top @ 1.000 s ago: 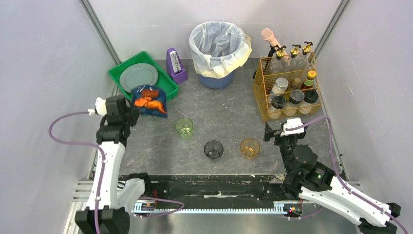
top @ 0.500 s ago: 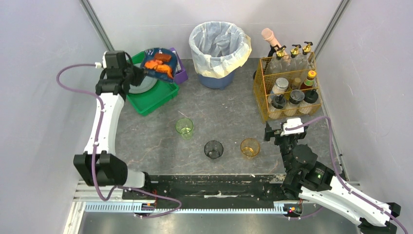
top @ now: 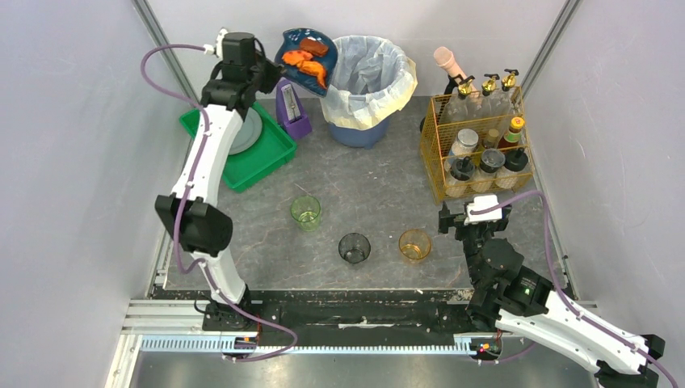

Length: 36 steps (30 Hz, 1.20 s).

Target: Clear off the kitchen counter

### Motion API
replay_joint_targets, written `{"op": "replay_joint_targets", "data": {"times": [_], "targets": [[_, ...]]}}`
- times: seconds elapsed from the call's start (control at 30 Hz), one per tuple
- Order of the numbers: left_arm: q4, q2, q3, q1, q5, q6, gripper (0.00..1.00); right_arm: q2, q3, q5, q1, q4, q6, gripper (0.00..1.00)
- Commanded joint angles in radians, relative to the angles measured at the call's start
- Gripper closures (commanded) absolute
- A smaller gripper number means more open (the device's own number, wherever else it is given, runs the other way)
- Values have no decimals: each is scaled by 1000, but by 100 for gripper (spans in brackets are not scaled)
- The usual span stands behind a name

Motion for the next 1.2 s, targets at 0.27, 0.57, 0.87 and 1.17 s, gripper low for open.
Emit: {"op": "replay_joint_targets", "data": {"times": [0.27, 0.57, 0.87, 1.17], "targets": [[255, 211, 316, -97, -179, -49, 98, 14, 3, 44, 4, 34, -18, 2], [410, 295, 319, -141, -263, -33, 98, 17, -3, 55, 4, 35, -24, 2], [632, 328, 313, -214, -317, 145, 98, 25, -4, 63, 4, 37, -32, 2], [847, 377, 256, -267, -379, 486, 98, 17, -6, 60, 4, 37, -31, 2]]}}
